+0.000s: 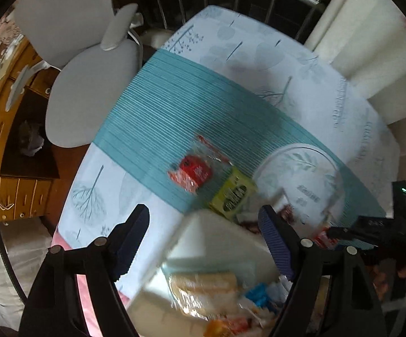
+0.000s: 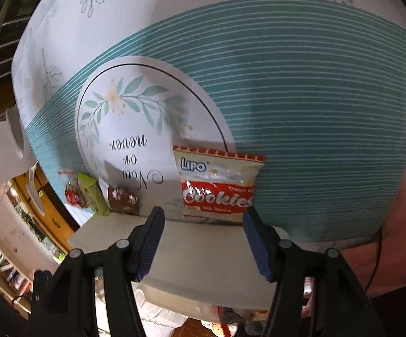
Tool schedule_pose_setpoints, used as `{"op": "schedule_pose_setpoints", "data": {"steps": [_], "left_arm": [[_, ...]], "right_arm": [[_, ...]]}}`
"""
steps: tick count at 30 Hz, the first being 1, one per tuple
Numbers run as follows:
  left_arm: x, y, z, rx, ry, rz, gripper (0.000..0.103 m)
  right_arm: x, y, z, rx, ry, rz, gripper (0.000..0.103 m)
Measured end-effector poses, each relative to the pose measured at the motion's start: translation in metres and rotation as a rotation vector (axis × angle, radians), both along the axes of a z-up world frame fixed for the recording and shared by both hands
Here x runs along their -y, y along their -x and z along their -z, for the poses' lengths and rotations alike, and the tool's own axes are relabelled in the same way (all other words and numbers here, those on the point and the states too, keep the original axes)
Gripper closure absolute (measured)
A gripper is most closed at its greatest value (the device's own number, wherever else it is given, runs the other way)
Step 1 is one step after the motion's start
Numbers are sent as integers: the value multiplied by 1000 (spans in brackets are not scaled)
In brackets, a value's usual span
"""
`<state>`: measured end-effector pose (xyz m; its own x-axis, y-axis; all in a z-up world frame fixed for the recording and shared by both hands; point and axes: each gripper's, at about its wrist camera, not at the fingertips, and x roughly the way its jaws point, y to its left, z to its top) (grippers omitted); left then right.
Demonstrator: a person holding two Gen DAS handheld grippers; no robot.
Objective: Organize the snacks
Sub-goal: 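Reach the left gripper to the red wrapped snack while the right holds the LIPO pack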
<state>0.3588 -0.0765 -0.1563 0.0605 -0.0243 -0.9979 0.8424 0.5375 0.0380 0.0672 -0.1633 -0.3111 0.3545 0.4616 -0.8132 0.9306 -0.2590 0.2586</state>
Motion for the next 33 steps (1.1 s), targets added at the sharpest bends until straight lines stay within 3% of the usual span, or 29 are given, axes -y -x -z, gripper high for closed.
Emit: {"op": "schedule_pose_setpoints", "data": {"steps": [14, 23, 33], "left_arm": [[27, -31, 115, -113, -167, 24, 25], [29, -42, 143, -140, -182, -25, 30], [34, -56, 147, -127, -110, -80, 34]], "right_arm": [[10, -23, 16, -119, -51, 28, 44], [1, -41, 16, -175, -58, -35, 44], [-6, -40, 21, -264, -49, -32, 44]]}}
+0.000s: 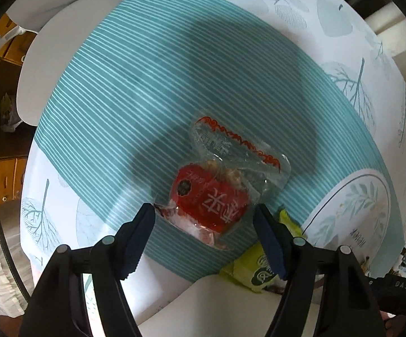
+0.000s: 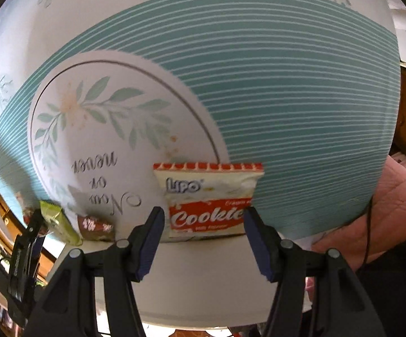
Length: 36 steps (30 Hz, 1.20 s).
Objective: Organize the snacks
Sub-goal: 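Reach the left gripper to the red wrapped snack while the right holds the LIPO pack, then grasp the red wrapped snack with the left gripper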
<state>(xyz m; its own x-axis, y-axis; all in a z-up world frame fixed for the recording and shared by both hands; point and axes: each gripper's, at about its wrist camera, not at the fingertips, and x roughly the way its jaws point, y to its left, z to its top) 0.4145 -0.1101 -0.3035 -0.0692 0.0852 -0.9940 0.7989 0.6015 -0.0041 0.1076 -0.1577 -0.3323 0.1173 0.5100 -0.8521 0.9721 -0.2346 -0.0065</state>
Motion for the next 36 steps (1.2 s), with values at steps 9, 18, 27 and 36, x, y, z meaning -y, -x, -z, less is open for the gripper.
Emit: {"op": "schedule_pose_setpoints", "data": {"steps": [9, 18, 27, 36], "left_arm": [[3, -16, -9, -24, 63, -61, 59], [1, -15, -26, 45, 59, -41, 19], [27, 11, -33, 157, 139, 109, 24], [42, 10, -20, 189, 114, 100, 24]], "right_arm": [[14, -4, 8, -18, 22, -76, 46], [16, -23, 7, 0, 3, -102, 52], [24, 4, 3, 36, -4, -130, 54], [24, 17, -1, 52, -20, -151, 54]]}}
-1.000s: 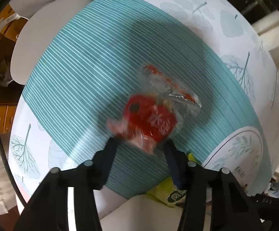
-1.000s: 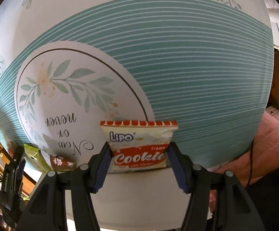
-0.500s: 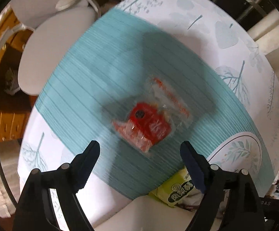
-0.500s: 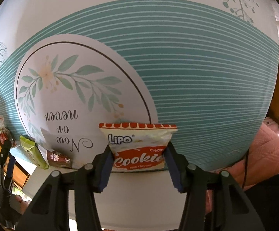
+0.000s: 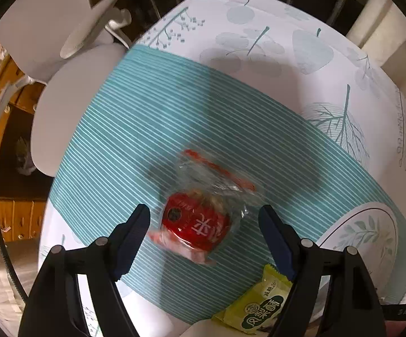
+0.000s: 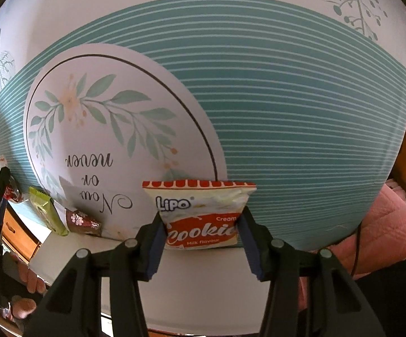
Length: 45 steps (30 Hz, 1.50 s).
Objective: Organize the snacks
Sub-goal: 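Grasp the red wrapped snack with the left gripper, then carry the red snack and LIPO pack over the tray and open both grippers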
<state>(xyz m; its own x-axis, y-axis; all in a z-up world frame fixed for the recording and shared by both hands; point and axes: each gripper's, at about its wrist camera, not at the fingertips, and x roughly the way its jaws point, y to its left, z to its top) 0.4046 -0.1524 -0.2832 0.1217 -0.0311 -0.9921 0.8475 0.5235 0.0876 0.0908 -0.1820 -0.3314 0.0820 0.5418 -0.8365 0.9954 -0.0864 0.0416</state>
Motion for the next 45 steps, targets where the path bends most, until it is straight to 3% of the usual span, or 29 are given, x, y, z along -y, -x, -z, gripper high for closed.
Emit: {"op": "schedule_pose_setpoints", "data": {"steps": [2, 9, 12, 20, 34, 45], "left_arm": [[0, -7, 10, -28, -31, -21, 24], [-7, -19, 11, -95, 27, -70, 40], [-9, -20, 9, -92, 54, -64, 50], [-21, -12, -4, -55, 95, -116, 56], [-47, 29, -102, -16, 229, -183, 56], [-135, 84, -172, 7, 319, -349, 56]], "right_arm": [[1, -1, 1, -2, -4, 0, 54], [4, -2, 4, -5, -20, 3, 54], [5, -3, 5, -11, -23, -1, 54], [6, -3, 6, 5, -26, 0, 55], [17, 15, -30, 118, 56, 30, 57], [7, 33, -87, 266, 132, 32, 57]]}}
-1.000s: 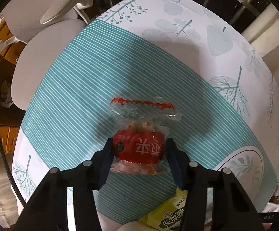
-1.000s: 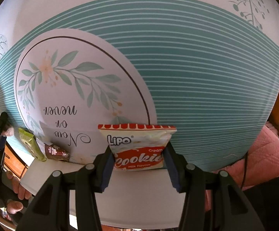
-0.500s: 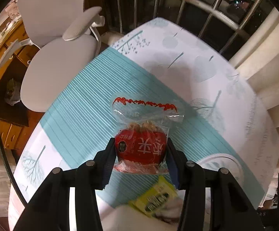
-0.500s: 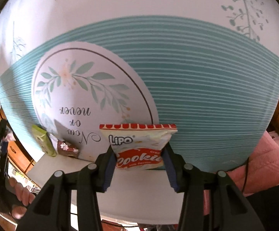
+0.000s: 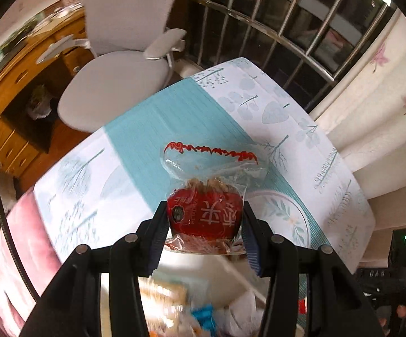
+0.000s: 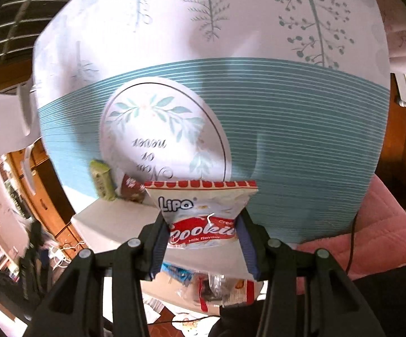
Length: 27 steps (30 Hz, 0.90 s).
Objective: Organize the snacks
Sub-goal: 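Carry the red snack and LIPO pack over the tray and open both grippers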
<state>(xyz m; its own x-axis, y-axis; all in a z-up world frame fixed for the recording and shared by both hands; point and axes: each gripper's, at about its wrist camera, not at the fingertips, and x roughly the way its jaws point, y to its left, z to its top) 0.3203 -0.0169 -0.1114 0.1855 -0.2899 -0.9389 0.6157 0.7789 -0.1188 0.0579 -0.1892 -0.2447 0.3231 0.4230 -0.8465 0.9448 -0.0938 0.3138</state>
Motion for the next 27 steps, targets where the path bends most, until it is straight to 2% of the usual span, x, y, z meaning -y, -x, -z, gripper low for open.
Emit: {"op": "schedule_pose_setpoints", "data": {"steps": [8, 17, 21, 23, 27], "left_arm": [[-74, 64, -29, 5, 46, -121, 55], [-150, 128, -25, -41, 103, -281, 53], [-170, 150, -11, -73, 104, -347, 44], [-181, 161, -4, -102, 119, -390, 41], [-198, 179, 2, -135, 173, -462, 27]], "right_arm": [[-31, 4, -29, 79, 8, -85, 57], [-79, 0, -49, 153, -31, -247, 57], [-98, -5, -53, 187, -52, -297, 55], [-104, -5, -51, 202, -67, -302, 49], [-106, 1, -54, 198, -58, -313, 47]]}}
